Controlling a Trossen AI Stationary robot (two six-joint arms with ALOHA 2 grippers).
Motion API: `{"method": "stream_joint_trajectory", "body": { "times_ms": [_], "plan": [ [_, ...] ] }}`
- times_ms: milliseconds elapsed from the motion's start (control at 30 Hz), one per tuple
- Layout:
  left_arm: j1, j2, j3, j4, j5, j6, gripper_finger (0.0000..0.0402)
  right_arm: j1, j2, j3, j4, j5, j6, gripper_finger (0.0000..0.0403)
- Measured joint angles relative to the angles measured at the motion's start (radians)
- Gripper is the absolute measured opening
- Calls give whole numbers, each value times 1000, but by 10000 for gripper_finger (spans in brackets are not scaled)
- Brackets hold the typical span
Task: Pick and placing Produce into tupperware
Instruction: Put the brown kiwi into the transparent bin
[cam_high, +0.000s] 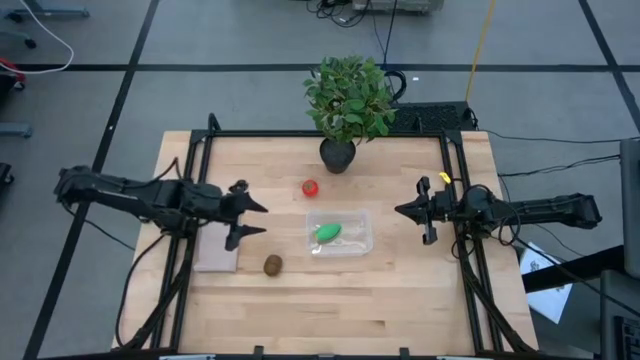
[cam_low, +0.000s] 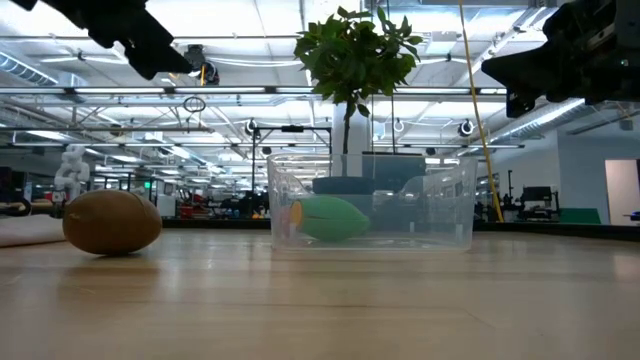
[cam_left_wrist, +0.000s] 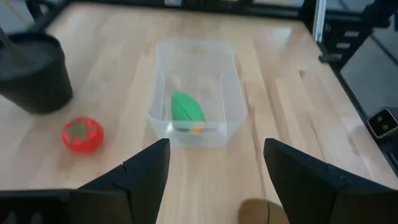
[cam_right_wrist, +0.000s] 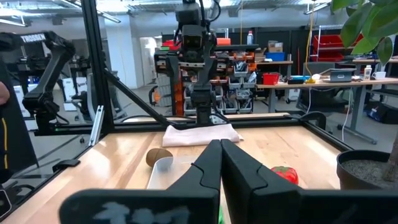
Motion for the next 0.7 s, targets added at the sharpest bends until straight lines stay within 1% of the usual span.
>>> {"method": "stream_joint_trajectory", "body": {
  "times_ms": [200, 400, 567, 700],
  "plan": [
    [-7, 99, 64, -75, 11, -84, 266, 0, 0, 0, -10, 0, 0, 0],
    [-9, 180, 64, -110, 81, -213, 266, 0, 0, 0, -9, 0, 0, 0],
    [-27, 249, 64, -143, 94, -289, 266, 0, 0, 0, -9, 0, 0, 0],
    [-47, 290, 64, -148, 176, -275, 266, 0, 0, 0, -10, 0, 0, 0]
  ]
}}
